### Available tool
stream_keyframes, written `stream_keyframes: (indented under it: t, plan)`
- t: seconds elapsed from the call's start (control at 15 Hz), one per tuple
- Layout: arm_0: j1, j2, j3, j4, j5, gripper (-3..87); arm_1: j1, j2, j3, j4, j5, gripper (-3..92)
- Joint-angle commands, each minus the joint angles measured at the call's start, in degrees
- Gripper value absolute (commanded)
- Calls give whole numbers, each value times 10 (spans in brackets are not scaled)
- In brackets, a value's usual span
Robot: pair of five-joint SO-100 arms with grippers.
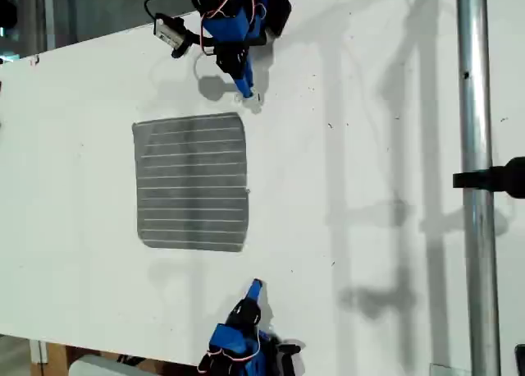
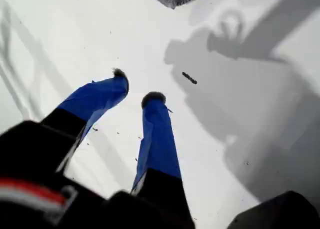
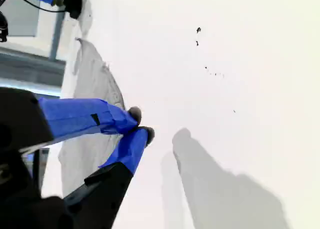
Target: Grasp corners of a towel and fold twice.
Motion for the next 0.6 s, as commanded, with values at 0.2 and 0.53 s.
stream_keyframes:
  t: [0.2,0.53]
  plan:
    - [34,1,4,6,-345,-24,16,-2,-6,5,4,-2]
    - [33,1,4,6,-344,-24,8,-2,-5,5,1,-2]
